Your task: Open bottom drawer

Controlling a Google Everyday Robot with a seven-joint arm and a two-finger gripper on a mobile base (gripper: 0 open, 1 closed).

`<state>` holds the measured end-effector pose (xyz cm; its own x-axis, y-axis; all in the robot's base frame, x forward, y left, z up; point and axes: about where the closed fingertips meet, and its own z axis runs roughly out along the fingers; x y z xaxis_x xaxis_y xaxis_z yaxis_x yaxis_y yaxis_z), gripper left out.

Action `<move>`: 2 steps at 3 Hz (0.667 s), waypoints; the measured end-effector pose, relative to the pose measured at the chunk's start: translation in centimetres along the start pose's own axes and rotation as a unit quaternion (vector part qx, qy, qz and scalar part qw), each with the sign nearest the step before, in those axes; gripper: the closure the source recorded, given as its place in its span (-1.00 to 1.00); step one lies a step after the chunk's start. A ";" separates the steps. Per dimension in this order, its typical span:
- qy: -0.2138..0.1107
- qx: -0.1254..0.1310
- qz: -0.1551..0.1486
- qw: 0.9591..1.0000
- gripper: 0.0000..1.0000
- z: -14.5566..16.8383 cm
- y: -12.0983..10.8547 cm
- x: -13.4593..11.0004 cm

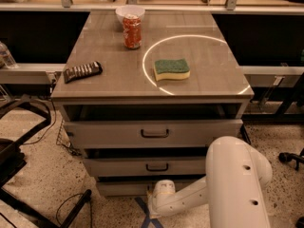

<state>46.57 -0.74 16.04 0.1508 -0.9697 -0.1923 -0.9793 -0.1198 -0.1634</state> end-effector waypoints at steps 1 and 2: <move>0.000 0.000 0.000 1.000 0.61 -0.4 -0.1 -0.1; 0.000 0.000 0.000 1.000 0.99 -0.4 -0.1 -0.1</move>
Offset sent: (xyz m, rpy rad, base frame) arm -0.0002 0.0001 0.0027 0.0000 0.0004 0.0001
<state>46.55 -0.74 16.49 0.1509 -0.9697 -0.1924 -0.9793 -0.1200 -0.1631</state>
